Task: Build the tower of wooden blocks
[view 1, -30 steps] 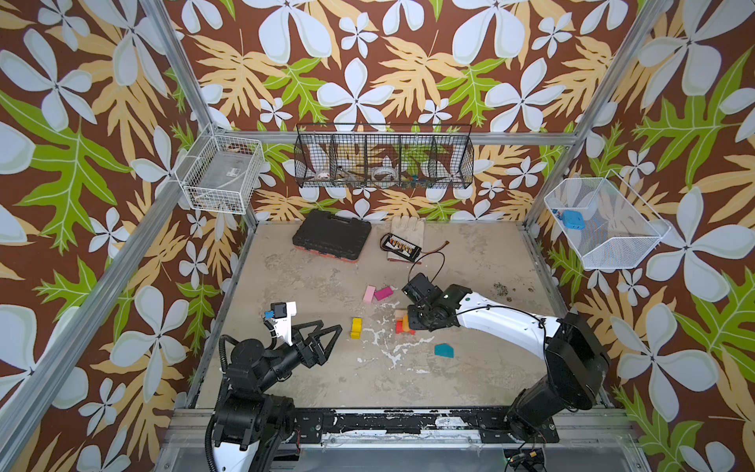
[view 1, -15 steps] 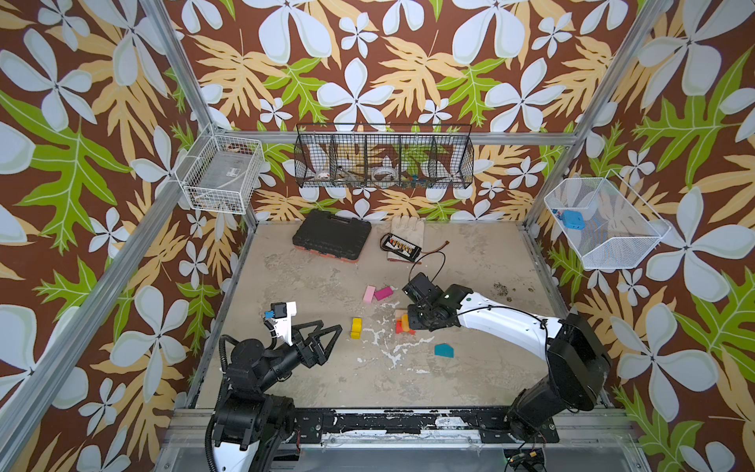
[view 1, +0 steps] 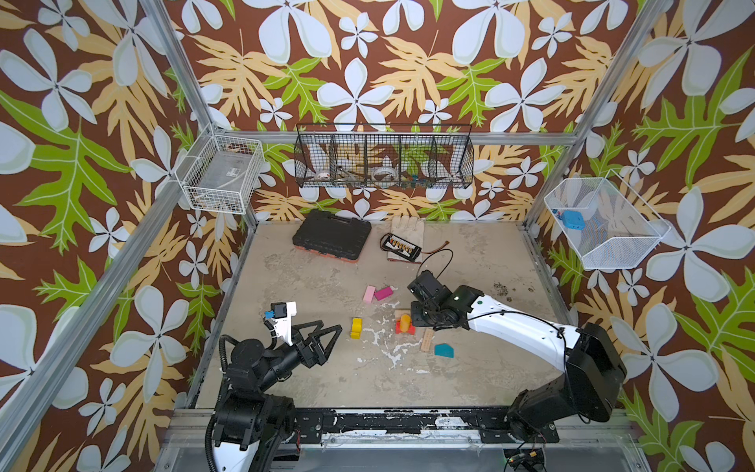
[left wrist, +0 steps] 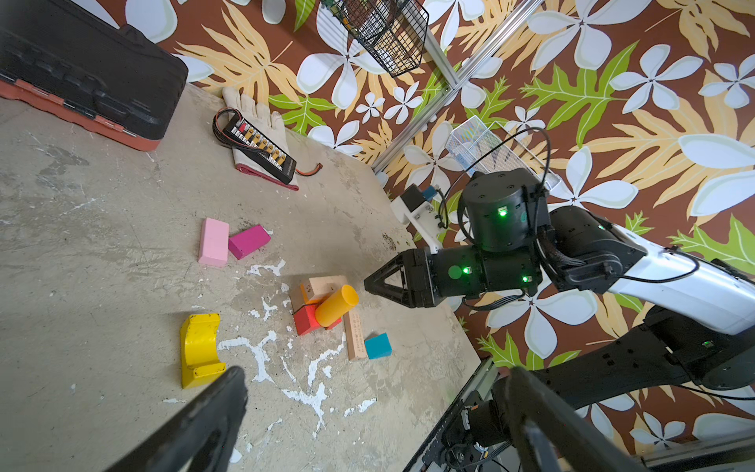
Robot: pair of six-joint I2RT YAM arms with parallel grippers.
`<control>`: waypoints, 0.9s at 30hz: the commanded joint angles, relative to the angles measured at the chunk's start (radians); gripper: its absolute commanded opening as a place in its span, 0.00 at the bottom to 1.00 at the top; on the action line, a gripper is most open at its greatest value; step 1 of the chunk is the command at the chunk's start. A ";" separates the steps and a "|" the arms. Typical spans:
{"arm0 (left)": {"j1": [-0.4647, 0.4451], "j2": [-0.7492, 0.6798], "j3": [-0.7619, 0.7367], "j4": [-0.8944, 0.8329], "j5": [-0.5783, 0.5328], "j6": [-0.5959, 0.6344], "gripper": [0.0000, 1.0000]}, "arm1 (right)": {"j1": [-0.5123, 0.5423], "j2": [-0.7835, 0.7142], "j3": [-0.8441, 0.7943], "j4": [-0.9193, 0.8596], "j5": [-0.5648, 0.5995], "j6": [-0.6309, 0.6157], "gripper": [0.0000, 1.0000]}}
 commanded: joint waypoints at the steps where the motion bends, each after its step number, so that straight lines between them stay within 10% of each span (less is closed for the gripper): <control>1: -0.001 -0.001 0.000 0.021 0.003 -0.009 1.00 | 0.000 -0.064 -0.063 0.041 0.024 -0.059 0.48; 5: -0.002 0.001 0.000 0.023 0.001 -0.009 1.00 | 0.000 -0.166 -0.194 0.137 -0.003 -0.098 0.60; 27: 0.000 0.003 -0.002 0.023 -0.003 -0.012 1.00 | 0.008 0.018 -0.306 0.198 -0.039 -0.043 0.58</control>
